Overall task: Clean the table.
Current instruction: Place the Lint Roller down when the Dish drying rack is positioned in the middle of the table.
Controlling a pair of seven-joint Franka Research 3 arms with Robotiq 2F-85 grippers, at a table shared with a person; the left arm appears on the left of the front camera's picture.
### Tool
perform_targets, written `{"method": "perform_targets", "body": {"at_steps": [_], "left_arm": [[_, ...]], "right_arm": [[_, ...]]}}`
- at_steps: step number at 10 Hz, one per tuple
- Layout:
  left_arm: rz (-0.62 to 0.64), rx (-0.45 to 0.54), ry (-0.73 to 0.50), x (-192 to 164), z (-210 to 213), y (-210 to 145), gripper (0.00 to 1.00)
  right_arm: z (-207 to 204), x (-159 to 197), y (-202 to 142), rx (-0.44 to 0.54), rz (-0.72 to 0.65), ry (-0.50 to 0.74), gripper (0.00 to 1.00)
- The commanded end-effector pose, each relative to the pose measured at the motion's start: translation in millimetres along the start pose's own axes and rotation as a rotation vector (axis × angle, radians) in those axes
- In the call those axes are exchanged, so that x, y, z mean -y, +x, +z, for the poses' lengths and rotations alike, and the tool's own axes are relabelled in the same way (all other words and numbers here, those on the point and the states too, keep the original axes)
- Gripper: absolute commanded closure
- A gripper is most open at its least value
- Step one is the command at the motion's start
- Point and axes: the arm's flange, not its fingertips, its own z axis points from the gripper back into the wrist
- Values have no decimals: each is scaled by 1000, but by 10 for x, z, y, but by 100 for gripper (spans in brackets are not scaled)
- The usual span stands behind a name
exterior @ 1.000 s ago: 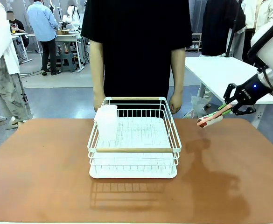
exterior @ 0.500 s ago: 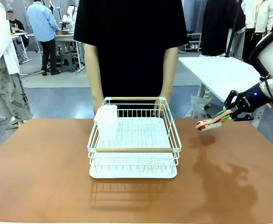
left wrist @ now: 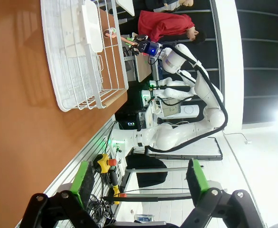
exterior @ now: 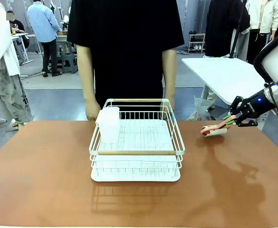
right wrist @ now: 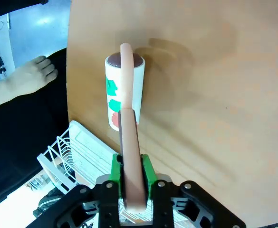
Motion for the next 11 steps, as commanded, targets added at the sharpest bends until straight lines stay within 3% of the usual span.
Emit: {"method": "perform_targets", "body": {"at_steps": [1, 2, 4, 5, 6, 7, 11], "left_arm": [[-3, 1, -2, 6, 23, -17, 0], [-3, 1, -2, 6, 23, -17, 0], [-3, 1, -2, 6, 23, -17, 0], [-3, 1, -2, 6, 23, -17, 0], [-3, 1, -2, 6, 23, -17, 0], [-3, 1, -2, 6, 23, -17, 0], [-3, 1, -2, 6, 23, -17, 0]], "right_arm": [[-100, -11, -18, 14, -38, -18, 78], [-119, 18, -21, 11, -41, -34, 78], [-96, 78, -72, -3, -26, -49, 47], [-85, 106, -112, 5, -25, -59, 25], [-70, 141, -183, 10, -21, -86, 9], [-41, 170, -278, 10, -20, -118, 0], [151, 210, -619, 20, -36, -343, 0]]}}
